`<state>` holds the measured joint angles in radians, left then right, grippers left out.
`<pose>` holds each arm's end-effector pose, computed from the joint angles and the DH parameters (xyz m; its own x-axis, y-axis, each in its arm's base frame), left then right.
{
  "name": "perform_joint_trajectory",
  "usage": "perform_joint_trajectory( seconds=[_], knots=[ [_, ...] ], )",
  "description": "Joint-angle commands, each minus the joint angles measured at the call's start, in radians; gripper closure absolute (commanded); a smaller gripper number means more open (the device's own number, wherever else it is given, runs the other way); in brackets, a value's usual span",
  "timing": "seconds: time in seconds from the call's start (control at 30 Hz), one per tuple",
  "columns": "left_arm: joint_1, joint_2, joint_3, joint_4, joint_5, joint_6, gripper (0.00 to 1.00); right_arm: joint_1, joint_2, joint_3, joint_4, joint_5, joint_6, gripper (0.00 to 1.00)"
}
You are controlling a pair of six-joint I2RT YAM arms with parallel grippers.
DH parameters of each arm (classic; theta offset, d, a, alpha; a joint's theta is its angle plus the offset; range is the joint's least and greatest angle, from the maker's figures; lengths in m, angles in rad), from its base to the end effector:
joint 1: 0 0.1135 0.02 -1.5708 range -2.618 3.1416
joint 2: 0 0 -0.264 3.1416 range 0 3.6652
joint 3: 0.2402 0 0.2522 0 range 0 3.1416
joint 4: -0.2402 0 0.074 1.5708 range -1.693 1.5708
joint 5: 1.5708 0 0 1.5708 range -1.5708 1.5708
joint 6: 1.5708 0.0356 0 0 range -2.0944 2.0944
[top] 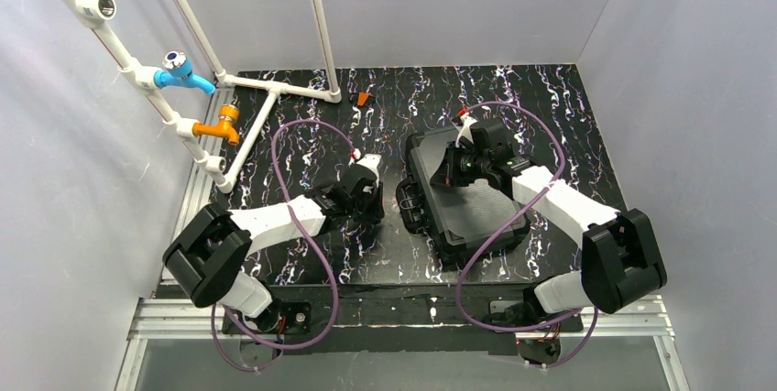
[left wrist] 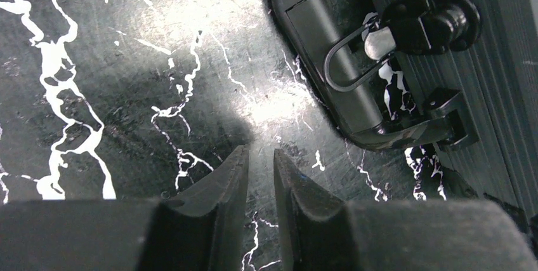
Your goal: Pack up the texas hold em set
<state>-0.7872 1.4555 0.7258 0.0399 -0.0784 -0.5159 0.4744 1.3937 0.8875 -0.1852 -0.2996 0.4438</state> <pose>0.2114 -0.2082 0.1875 -0.7181 0.0239 -0.6956 0.3556 0.8717 -0.3372 0.2621 0.1464 0.2382 -0.7865 0.0573 -0.6149 -0.3333 0.7989 0.5007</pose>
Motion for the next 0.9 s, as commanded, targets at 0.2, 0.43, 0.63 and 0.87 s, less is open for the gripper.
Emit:
perform_joint_trajectory(
  seconds=[0.2, 0.43, 0.63, 0.87],
  knots=[
    [0.004, 0.092, 0.093, 0.018, 0.014, 0.012, 0.92, -0.003, 0.021, -0.061, -0.188, 0.152, -0.082, 0.99],
    [0.004, 0.145, 0.13, 0.025, 0.041, 0.001, 0.97, -0.003, 0.017, -0.068, -0.185, 0.147, -0.082, 0.99],
    [0.005, 0.175, 0.152, 0.029, 0.051, -0.013, 1.0, -0.003, 0.013, -0.078, -0.182, 0.144, -0.082, 0.99],
    [0.004, 0.215, 0.181, 0.037, 0.074, -0.024, 1.0, -0.003, 0.01, -0.087, -0.181, 0.143, -0.084, 0.99]
  ],
)
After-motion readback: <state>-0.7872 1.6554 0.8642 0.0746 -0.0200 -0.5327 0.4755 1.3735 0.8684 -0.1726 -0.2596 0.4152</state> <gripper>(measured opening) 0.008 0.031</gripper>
